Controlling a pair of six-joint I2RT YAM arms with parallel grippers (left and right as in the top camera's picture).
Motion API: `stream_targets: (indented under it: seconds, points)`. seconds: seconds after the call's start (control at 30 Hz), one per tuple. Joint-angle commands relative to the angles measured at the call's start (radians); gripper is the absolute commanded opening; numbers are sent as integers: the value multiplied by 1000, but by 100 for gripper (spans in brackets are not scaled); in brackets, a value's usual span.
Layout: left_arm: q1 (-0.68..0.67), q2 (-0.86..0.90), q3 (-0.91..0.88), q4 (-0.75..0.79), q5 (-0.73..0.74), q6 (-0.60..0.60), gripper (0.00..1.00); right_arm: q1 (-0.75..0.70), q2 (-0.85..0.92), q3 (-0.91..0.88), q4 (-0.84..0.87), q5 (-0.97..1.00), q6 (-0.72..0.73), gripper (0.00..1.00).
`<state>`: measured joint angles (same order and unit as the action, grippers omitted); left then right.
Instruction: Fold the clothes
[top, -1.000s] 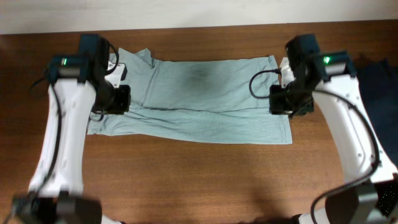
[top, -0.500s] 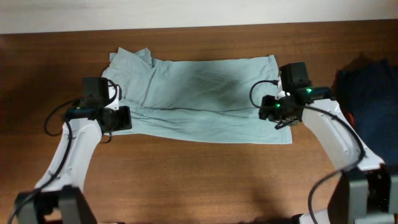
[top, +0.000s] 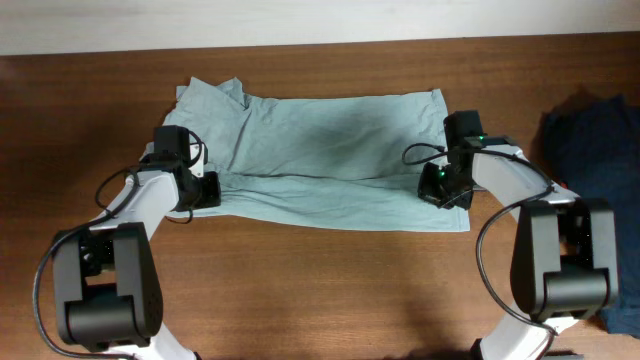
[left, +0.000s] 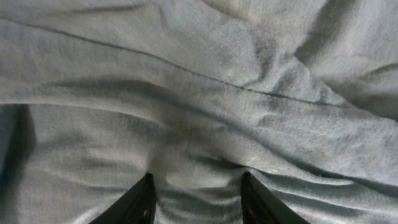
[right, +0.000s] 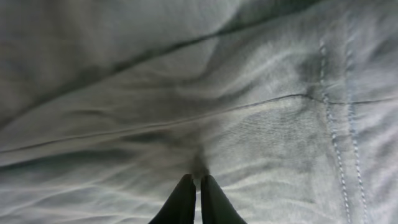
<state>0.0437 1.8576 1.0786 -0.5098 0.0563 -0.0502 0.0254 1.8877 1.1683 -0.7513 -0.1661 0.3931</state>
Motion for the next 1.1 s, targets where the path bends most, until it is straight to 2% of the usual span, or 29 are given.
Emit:
stream_targets:
  seconds: [0.0, 0.17, 0.3, 0.4, 0.53, 0.67, 0.83, 0.97, 1.07]
  points:
    - [5, 71, -11, -32, 19, -10, 43, -6, 33, -9, -19, 41, 8, 6]
    - [5, 100, -30, -85, 19, -45, 39, -8, 38, -72, -4, 127, 21, 4]
    - [5, 108, -53, -122, 35, -116, 29, -8, 38, -91, -58, 132, 87, 4]
    - [6, 108, -54, -194, 37, -162, 21, -8, 37, -91, -115, 202, 133, 4]
    - [12, 107, -54, -300, 49, -212, 17, -8, 31, -91, -183, 292, 151, 4]
    - [13, 101, -54, -429, 83, -211, 13, -8, -8, -91, -252, 346, 171, 4]
    - [13, 73, -54, -525, 79, -210, 11, -8, -94, -91, -332, 469, 211, 4]
    - [13, 2, -54, -539, 79, -211, 11, -8, -185, -91, -331, 481, 210, 4]
    - [13, -87, -33, -530, 77, -185, 15, -6, -265, -87, -286, 442, 135, 4]
